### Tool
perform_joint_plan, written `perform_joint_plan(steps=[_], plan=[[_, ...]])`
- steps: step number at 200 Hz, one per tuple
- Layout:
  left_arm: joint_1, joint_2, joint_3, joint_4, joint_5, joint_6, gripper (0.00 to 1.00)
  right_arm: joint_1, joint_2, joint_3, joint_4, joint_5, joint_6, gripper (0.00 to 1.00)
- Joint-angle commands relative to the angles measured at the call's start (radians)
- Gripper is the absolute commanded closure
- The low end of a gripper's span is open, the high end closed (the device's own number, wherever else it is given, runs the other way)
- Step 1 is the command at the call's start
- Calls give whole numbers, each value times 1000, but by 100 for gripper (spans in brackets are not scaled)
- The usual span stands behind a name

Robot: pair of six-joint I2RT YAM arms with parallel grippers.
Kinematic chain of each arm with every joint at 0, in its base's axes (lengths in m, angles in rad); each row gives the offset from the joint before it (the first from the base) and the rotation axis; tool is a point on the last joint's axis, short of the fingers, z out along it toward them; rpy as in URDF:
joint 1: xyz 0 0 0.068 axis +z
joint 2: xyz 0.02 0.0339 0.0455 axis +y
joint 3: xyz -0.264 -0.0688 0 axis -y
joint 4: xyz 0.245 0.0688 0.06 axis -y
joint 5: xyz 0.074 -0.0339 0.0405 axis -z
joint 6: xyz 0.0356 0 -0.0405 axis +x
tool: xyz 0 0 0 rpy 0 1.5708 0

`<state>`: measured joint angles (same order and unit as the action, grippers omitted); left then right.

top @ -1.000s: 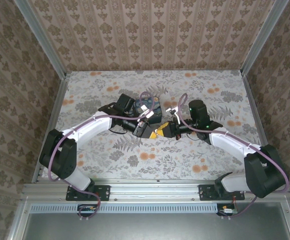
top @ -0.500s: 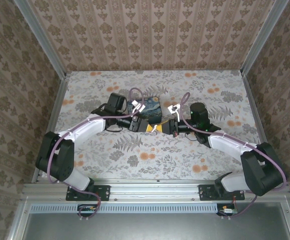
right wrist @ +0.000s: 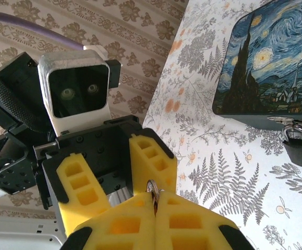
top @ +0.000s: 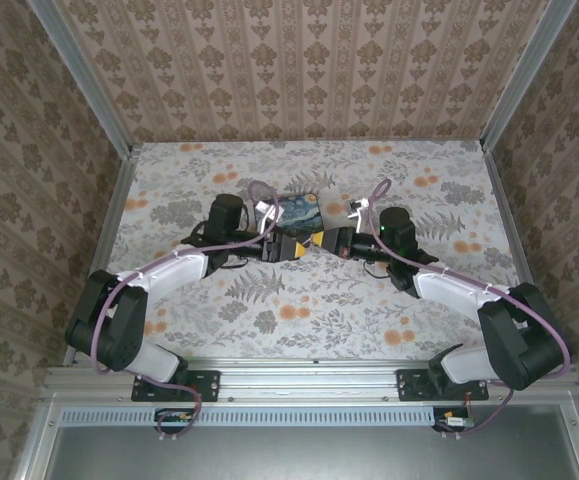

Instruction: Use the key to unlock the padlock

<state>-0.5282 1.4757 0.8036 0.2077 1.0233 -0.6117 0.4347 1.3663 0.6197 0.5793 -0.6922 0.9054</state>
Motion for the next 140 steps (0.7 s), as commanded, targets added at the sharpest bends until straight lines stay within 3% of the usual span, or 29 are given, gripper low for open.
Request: perform_joint_plan(steps=[1,46,91,140], plan=[[10,-15,-24,156,-19,-93,58,14,6,27,30,43,49,100],[11,9,-44,253,-10,-147,62,35,19,28,67,48,66,100],[8,8,-50,280,18,-156,73,40,56,33,70,58,68,100],[10,1,-66,268,14,-148,71,40,54,23,83,81,69,100]])
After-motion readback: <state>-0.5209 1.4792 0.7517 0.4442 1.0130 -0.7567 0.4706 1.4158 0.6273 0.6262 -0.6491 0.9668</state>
